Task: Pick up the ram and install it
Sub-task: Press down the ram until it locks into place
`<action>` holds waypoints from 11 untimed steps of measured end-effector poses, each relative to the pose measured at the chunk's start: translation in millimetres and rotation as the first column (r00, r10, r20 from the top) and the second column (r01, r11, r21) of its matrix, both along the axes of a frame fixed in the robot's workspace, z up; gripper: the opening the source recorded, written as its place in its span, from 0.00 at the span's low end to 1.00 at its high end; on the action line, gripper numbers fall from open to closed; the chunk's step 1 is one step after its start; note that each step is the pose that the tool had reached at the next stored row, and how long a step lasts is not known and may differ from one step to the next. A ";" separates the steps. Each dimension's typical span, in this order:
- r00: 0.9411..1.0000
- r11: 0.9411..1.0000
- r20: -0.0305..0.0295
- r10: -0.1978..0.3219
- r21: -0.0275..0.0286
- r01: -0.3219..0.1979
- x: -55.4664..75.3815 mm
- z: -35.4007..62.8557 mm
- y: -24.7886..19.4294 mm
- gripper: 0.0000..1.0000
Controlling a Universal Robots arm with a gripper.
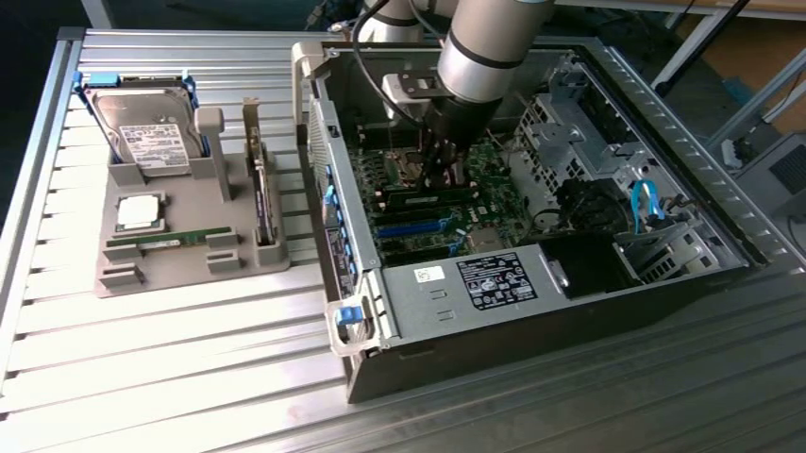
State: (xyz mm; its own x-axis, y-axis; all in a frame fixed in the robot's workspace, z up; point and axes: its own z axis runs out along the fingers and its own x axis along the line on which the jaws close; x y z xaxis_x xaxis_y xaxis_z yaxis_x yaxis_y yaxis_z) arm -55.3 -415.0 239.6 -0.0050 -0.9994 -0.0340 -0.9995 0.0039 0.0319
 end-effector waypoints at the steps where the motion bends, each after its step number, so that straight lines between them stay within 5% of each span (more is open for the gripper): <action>1: 1.000 1.000 0.000 0.000 0.000 0.000 0.0 -0.1 0.0 0.10; 11: 1.000 1.000 0.000 0.000 0.000 0.000 0.0 -3.1 -0.3 0.10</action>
